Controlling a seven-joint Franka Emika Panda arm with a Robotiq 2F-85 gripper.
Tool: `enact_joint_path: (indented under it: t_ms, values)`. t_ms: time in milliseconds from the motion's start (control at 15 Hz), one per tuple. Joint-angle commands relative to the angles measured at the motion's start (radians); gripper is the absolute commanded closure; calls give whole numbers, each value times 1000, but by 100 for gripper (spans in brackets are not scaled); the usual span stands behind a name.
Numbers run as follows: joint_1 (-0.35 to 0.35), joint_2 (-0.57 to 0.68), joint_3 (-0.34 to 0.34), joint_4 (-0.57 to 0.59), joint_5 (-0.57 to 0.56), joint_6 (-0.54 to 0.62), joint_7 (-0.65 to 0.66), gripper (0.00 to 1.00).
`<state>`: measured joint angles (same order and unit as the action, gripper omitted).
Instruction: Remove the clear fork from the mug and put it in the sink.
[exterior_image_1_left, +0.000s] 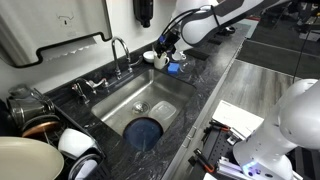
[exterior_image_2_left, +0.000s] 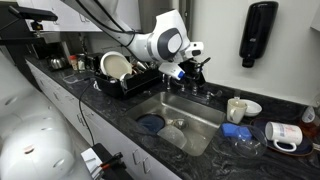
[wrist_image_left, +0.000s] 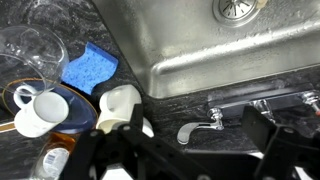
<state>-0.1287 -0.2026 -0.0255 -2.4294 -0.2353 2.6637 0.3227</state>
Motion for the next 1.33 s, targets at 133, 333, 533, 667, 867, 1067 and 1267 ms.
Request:
enact_joint_path:
  t_ms: [133,333,533,667,867,1067,1267]
  values:
    - [-9,190,-80,127,69,157,-237,0]
    - [-10,284,-104,207,211,190,-474,0]
    - [-45,364,-60,304,396,158,-714,0]
    - [-66,423,-53,384,499,139,-853,0]
    - [-86,506,-65,484,548,145,-916,0]
    - [-125,576,-52,564,570,133,-961,0]
    - [-149,635,-42,622,576,122,-985,0]
